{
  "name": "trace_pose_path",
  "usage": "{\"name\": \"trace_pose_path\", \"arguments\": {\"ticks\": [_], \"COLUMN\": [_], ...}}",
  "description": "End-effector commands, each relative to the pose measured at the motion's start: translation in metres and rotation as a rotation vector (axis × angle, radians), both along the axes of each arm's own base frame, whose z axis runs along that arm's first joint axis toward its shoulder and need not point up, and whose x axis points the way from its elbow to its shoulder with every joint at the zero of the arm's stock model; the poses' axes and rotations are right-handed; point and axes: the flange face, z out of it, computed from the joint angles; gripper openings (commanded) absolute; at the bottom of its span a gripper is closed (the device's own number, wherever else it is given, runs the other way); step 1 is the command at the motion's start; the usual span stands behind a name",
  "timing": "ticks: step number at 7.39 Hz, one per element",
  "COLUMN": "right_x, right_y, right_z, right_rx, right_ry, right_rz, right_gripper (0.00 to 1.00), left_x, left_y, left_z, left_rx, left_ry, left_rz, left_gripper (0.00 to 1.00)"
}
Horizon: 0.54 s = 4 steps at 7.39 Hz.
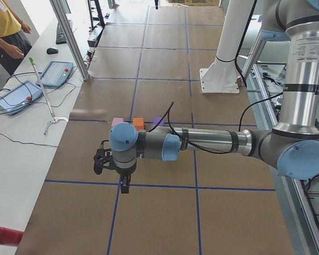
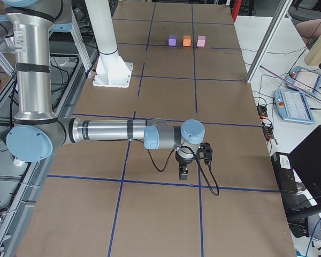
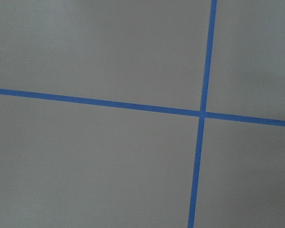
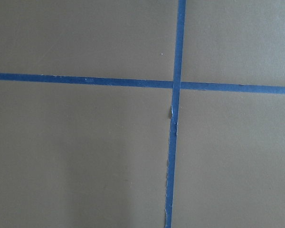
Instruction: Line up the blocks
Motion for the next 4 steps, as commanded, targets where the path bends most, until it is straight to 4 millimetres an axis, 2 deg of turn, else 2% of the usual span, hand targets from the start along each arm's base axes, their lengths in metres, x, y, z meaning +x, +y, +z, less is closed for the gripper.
{"name": "trace_pose_path", "arguments": {"ticks": [1, 4], "right_x": [0.0000, 0.0000], "right_y": [0.0000, 0.0000], "right_z": [0.0000, 0.0000], "right_rx": [0.000, 0.000], "right_ry": [0.000, 0.000], "right_rz": [0.000, 0.000], "right_gripper": [1.00, 1.00], "left_x": [0.0002, 0.0003], "left_y": [0.0001, 0.0009], "left_z": [-0.0010, 0.0005], "left_rx": [0.008, 0.005], "left_ry": [0.002, 0.002], "left_rz": [0.000, 0.000], "left_gripper": [1.00, 1.00]}}
